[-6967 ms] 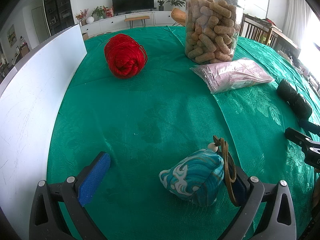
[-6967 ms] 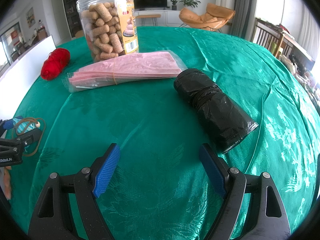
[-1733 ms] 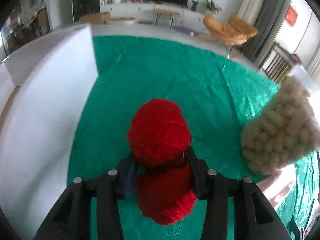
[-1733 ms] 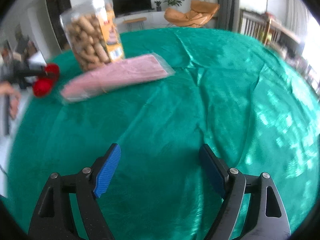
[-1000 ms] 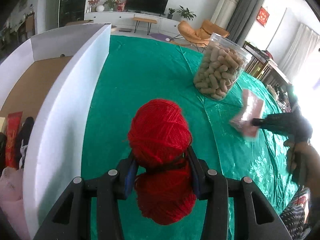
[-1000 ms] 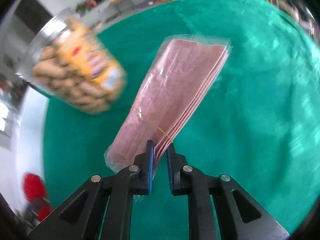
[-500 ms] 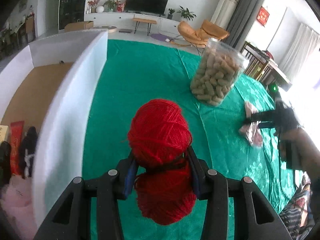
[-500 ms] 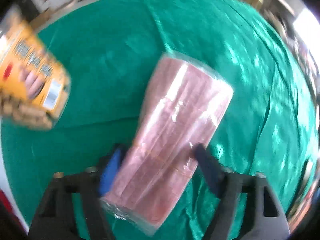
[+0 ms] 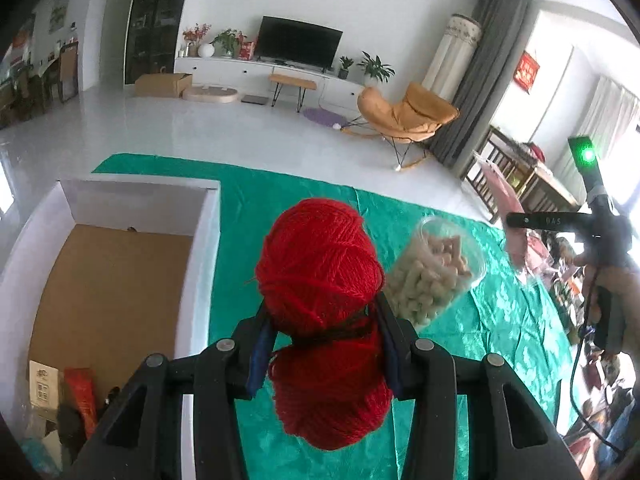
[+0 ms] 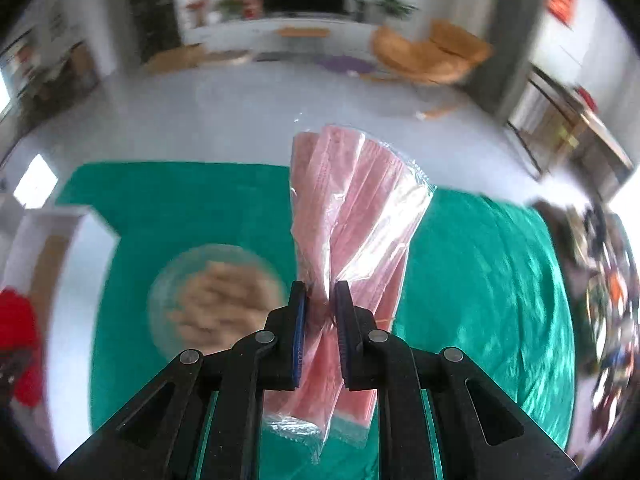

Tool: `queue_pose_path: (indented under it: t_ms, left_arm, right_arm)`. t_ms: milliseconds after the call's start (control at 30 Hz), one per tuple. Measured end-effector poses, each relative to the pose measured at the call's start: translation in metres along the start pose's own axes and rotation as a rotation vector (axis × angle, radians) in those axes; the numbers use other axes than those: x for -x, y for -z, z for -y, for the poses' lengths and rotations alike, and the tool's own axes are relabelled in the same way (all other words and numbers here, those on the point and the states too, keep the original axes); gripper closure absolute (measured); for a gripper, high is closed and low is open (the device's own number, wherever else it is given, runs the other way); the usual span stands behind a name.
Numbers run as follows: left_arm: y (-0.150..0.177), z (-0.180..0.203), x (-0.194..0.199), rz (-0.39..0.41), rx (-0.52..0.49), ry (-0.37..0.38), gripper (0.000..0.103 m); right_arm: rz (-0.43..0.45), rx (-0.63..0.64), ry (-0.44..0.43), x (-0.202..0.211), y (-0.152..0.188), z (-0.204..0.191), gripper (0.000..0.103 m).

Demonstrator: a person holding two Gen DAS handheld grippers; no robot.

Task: Organize soft objects
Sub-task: 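Drop the yarn ball into the white box with the left tool while the right tool drops the mask packet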

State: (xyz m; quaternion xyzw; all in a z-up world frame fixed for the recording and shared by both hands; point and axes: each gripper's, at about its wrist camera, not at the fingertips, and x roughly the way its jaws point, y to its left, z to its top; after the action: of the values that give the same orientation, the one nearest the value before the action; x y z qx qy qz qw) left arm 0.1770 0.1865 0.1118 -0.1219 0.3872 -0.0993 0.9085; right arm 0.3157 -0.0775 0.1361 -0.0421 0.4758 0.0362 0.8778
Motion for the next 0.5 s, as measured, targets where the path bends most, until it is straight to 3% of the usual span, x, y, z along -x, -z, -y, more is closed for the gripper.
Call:
queue_pose_path:
  t_ms: [100,233,300,367,400,433,467,500]
  left_arm:
    - [0.0,-0.022,0.014,0.0,0.019,-0.021,0.058]
    - [0.01,-0.065,0.047,0.016,0.041,-0.108,0.057]
    - [0.02,-0.093,0.066,0.019,0.054,-0.187,0.055]
    - [0.033,-0.123,0.082,0.01,0.068,-0.286,0.049]
    - [0.039,-0.136,0.089,0.004,0.075,-0.33,0.037]
    - [0.047,-0.148,0.097,-0.001,0.089,-0.37,0.024]
    - [0.053,-0.156,0.103,0.005,0.101,-0.394,0.019]
    - [0.059,-0.164,0.11,0.019,0.113,-0.42,0.015]
  right_arm:
    - [0.004,0.067,-0.135,0.021,0.0,-0.065,0.088]
    - [0.0,0.117,-0.383,0.045,0.017,-0.155,0.088]
    - [-0.01,0.147,-0.484,0.052,0.03,-0.198,0.087]
    - [-0.027,0.192,-0.566,0.056,0.045,-0.246,0.087]
    - [-0.038,0.215,-0.595,0.056,0.054,-0.271,0.085]
    - [-0.051,0.23,-0.615,0.053,0.061,-0.288,0.078]
    - [-0.072,0.242,-0.643,0.049,0.07,-0.306,0.072]
    - [-0.1,0.248,-0.678,0.043,0.079,-0.322,0.045]
